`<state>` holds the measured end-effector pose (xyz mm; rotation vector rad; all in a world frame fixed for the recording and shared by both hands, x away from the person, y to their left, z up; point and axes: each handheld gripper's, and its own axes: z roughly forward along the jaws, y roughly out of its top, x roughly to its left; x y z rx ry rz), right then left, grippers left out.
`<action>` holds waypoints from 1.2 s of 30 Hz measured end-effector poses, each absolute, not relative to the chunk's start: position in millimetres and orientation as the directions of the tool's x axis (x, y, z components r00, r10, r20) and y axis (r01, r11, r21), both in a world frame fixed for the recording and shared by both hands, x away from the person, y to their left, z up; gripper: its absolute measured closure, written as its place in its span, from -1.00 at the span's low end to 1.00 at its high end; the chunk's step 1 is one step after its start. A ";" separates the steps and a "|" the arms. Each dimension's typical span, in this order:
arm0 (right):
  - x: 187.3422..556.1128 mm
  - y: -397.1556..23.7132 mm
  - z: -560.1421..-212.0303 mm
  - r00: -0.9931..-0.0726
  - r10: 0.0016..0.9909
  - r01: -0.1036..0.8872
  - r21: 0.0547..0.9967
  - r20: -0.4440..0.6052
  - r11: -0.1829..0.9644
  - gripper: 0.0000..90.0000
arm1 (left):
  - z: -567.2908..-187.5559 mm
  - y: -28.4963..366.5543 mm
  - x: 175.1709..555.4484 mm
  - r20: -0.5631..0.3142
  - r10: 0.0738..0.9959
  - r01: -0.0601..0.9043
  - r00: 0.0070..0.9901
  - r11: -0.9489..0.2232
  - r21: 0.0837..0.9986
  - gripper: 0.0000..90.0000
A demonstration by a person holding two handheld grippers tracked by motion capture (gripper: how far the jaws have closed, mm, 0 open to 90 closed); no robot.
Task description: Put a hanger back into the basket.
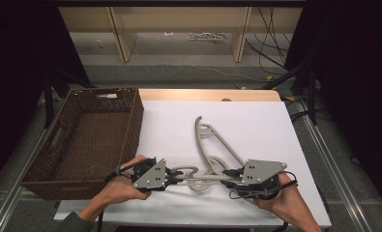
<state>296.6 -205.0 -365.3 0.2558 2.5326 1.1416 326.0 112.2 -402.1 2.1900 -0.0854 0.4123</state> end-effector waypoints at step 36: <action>283.3 -208.8 -407.0 -0.704 0.708 0.313 0.872 -0.053 0.376 -0.47 | -351.7 169.9 351.2 -0.122 0.535 0.320 0.836 -0.295 0.900 0.77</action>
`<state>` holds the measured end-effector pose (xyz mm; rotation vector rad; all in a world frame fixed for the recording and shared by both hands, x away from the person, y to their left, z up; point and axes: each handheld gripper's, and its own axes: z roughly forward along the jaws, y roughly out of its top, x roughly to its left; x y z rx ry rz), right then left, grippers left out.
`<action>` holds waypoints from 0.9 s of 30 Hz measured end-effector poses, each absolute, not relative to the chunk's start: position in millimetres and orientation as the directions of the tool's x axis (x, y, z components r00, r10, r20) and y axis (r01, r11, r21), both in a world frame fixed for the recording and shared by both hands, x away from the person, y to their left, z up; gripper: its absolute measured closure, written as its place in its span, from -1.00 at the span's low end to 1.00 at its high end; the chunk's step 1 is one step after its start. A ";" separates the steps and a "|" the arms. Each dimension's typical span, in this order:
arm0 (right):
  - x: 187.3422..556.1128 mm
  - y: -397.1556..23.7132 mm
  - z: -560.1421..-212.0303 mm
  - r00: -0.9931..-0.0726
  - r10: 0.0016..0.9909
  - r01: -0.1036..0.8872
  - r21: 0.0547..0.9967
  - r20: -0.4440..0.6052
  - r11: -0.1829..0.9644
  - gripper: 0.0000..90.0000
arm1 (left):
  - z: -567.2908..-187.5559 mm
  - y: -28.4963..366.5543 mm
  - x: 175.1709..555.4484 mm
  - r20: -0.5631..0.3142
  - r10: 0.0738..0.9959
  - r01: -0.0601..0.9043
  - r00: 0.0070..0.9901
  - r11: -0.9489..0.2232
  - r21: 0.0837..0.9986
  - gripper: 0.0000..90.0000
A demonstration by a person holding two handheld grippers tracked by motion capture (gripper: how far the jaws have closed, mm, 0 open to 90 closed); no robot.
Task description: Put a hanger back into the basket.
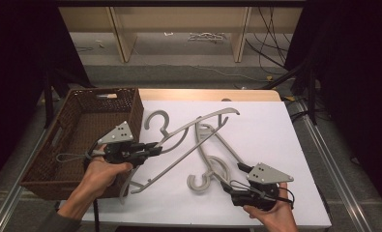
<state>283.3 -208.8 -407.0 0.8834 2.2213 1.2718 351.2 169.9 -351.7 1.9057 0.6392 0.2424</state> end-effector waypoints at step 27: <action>284.9 -212.7 -419.3 -0.699 0.715 0.363 0.850 -0.021 0.381 -0.53 | -291.1 275.2 388.7 -0.084 0.757 0.350 0.647 -0.197 0.916 0.77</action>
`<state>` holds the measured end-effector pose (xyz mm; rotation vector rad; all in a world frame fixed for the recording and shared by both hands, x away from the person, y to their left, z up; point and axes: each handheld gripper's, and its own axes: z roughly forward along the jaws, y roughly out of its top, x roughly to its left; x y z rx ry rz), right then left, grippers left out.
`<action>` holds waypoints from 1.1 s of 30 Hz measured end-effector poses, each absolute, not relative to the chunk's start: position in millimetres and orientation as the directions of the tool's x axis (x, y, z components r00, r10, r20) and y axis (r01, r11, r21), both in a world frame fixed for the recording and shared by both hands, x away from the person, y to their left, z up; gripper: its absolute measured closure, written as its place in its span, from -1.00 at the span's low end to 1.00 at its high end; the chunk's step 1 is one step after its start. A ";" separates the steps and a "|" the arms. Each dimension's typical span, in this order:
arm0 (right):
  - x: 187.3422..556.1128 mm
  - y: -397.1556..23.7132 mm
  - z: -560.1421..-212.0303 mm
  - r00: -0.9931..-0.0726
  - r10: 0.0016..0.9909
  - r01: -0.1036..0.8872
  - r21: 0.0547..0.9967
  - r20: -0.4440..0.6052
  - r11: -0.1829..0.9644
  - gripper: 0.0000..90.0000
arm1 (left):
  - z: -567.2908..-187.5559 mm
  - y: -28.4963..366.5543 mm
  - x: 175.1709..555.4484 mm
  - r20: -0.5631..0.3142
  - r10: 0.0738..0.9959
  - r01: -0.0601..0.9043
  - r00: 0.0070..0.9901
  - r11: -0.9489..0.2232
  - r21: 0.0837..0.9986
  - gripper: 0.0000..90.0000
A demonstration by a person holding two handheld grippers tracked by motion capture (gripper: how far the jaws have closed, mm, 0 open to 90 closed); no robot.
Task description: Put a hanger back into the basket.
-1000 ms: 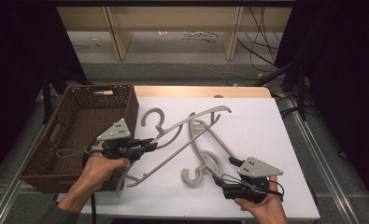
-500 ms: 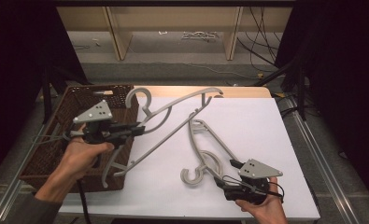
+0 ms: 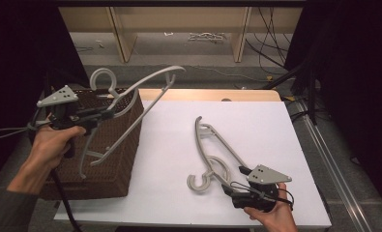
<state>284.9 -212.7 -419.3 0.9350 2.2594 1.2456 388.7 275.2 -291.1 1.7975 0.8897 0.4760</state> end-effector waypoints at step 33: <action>285.4 -213.2 -423.6 -0.709 0.705 0.378 0.847 0.007 0.372 -0.64 | -325.0 365.6 404.8 -0.009 0.810 0.330 0.586 -0.229 0.916 0.77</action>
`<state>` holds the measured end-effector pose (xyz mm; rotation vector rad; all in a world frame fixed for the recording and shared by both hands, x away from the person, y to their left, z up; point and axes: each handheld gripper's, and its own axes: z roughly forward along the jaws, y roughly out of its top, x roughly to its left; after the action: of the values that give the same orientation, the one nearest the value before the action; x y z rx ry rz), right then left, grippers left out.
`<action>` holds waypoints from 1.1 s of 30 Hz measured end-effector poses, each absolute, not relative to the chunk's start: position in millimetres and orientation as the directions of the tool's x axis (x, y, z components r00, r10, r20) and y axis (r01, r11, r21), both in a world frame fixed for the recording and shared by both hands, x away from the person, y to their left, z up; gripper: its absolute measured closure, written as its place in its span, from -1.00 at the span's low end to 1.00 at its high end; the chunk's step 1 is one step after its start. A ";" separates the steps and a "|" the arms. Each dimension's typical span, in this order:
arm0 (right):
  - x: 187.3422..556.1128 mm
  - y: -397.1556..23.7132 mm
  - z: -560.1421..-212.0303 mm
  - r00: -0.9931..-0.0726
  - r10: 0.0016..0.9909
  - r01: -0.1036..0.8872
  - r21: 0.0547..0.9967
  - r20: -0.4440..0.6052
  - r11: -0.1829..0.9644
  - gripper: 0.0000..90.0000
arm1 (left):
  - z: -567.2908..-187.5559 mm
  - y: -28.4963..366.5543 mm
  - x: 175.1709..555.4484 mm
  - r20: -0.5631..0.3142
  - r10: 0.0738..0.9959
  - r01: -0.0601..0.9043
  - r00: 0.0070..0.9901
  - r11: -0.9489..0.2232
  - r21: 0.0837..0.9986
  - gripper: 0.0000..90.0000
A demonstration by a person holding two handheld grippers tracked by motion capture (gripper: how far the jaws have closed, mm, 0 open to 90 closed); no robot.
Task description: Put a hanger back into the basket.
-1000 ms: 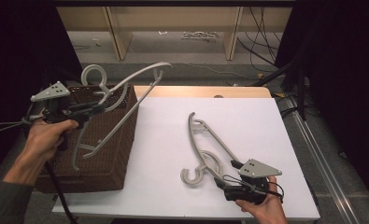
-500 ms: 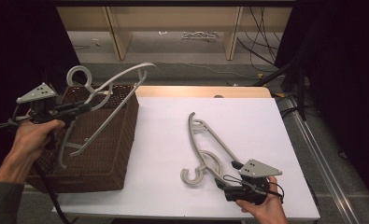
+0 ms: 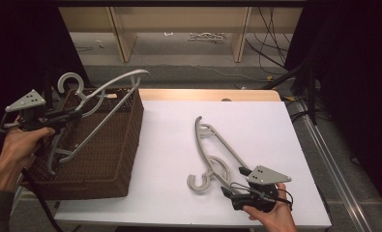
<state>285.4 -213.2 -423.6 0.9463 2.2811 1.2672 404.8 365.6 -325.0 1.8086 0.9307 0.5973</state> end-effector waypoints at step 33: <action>286.3 -213.7 -427.0 -0.705 0.709 0.385 0.839 0.000 0.384 -0.63 | -372.4 410.2 397.5 -0.015 0.836 0.383 0.549 -0.236 0.893 0.77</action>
<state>286.3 -213.7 -427.0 0.9509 2.2884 1.2441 397.5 410.2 -372.4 1.8361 1.0015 0.5983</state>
